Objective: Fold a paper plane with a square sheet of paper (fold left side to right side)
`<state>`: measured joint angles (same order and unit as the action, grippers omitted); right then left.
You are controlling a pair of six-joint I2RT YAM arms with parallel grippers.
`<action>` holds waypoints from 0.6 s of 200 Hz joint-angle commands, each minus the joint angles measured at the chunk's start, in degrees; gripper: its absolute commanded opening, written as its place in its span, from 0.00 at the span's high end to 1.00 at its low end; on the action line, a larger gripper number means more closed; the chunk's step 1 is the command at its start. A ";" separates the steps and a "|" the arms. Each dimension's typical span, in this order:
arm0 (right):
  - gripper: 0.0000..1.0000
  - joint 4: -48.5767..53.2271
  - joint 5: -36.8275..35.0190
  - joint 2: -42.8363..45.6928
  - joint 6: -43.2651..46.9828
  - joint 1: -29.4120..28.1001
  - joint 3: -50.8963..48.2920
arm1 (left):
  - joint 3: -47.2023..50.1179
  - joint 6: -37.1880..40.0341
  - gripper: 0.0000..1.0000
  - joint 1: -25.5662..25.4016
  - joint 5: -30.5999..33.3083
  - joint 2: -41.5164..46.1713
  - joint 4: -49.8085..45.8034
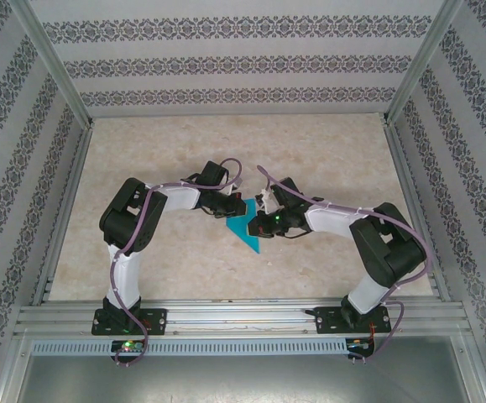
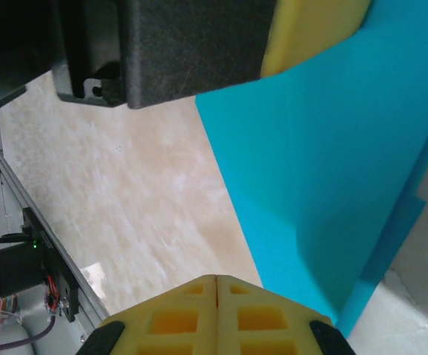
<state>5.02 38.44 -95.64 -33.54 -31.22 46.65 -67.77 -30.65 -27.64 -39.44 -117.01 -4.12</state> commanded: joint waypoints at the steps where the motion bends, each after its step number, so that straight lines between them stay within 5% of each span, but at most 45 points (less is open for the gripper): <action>1: 1.00 -3.43 0.25 -2.78 -1.65 0.46 1.45 | 1.96 -0.07 1.00 0.21 1.88 -1.16 -1.58; 120: 1.00 -0.44 -3.14 -9.49 0.58 -0.07 3.70 | 1.86 -0.24 1.00 0.26 3.56 -1.38 -2.42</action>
<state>3.05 36.42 -104.38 -34.28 -31.24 51.24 -67.72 -30.65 -27.64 -39.57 -116.99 -3.81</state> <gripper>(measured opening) 0.057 0.057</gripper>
